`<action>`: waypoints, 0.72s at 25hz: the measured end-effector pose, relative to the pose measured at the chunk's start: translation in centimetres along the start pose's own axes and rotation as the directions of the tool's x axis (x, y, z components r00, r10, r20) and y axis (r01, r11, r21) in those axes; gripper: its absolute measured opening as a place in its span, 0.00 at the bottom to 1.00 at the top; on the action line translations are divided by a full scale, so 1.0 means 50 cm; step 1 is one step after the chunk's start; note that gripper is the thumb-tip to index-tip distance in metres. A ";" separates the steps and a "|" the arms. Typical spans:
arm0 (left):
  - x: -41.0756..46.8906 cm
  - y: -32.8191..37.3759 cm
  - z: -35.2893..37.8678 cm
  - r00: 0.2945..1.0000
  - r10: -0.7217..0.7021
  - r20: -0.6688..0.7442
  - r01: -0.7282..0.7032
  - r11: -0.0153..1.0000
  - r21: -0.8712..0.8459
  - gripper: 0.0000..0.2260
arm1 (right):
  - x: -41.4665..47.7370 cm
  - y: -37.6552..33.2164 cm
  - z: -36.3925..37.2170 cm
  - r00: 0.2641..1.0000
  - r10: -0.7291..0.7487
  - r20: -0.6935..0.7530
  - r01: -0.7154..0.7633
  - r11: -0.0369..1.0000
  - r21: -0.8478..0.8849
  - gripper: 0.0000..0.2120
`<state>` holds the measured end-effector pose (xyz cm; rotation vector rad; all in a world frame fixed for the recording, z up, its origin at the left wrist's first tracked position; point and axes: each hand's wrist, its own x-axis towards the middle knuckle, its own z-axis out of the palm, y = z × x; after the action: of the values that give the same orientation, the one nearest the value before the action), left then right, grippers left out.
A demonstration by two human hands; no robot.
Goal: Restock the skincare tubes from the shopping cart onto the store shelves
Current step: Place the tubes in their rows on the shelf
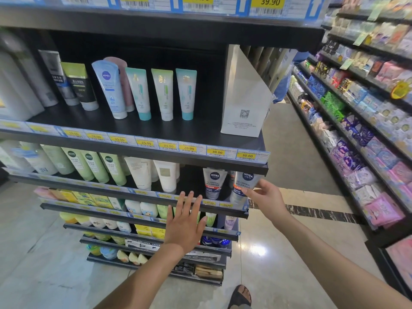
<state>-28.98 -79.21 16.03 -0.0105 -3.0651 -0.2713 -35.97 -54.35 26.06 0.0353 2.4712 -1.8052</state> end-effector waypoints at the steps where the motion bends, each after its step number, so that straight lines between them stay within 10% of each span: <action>1: -0.001 0.000 0.000 1.000 0.007 -0.007 -0.007 1.000 0.000 0.30 | 0.008 0.002 0.002 1.000 0.001 -0.007 -0.001 1.000 -0.009 0.12; 18: 0.004 -0.011 0.015 0.999 0.049 -0.008 -0.049 0.999 0.025 0.32 | 0.071 0.069 0.042 1.000 0.016 -0.017 -0.019 0.981 -0.192 0.14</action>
<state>-29.22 -79.62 15.21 -0.0824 -3.0543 -0.2303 -39.15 -55.41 21.88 0.0594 2.6340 -1.5572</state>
